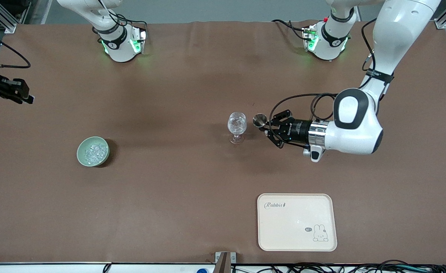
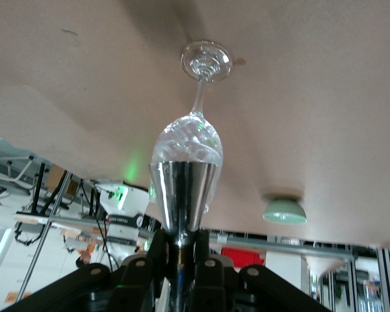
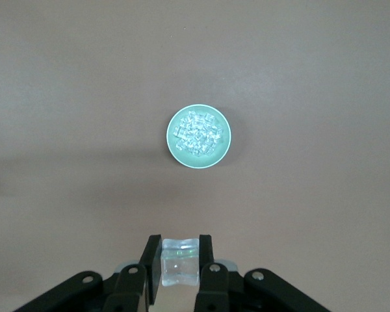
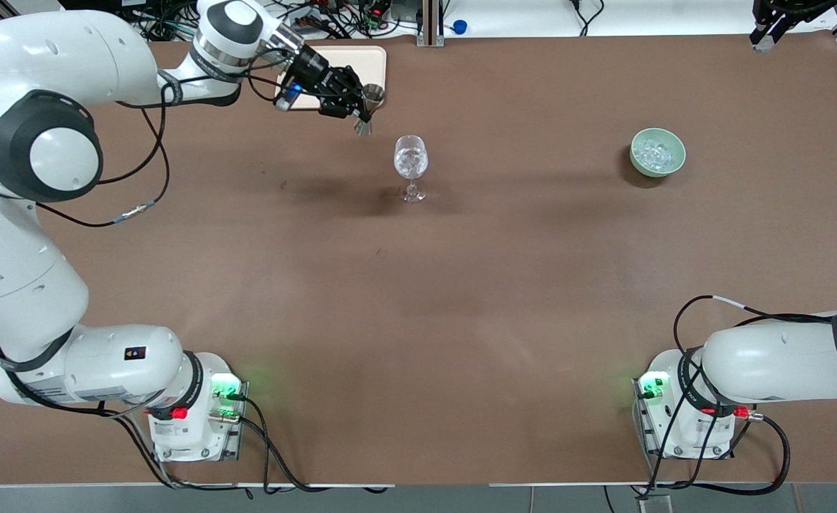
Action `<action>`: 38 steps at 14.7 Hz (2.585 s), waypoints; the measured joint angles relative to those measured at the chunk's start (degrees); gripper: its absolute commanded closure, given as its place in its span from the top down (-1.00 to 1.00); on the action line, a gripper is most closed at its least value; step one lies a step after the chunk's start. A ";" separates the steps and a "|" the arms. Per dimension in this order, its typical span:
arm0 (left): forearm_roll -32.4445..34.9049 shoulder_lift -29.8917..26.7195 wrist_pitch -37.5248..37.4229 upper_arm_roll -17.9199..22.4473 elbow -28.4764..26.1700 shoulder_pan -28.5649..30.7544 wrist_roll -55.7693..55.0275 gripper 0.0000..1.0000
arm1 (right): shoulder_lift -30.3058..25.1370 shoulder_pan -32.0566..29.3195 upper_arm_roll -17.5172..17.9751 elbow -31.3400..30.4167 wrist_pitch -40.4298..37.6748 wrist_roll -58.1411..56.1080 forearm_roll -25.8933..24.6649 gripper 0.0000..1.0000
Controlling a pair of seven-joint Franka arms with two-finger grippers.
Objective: Pour wine and add ice with both arms
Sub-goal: 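Tilt the jigger over the wine glass with the left gripper to pour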
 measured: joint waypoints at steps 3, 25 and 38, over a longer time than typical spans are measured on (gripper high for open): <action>4.04 -0.63 2.38 -0.02 -0.18 -2.15 -4.76 -0.99 | 0.00 0.03 0.05 0.44 0.08 -0.02 0.00 -0.89; 25.61 -2.99 5.26 -0.10 0.12 -10.67 -28.50 -0.99 | 0.12 0.17 0.25 0.48 0.08 -0.02 0.00 -0.88; 31.88 -3.00 5.46 -0.11 0.81 -12.48 -35.07 -0.99 | 0.12 0.16 0.12 0.48 0.08 -0.02 0.00 -0.87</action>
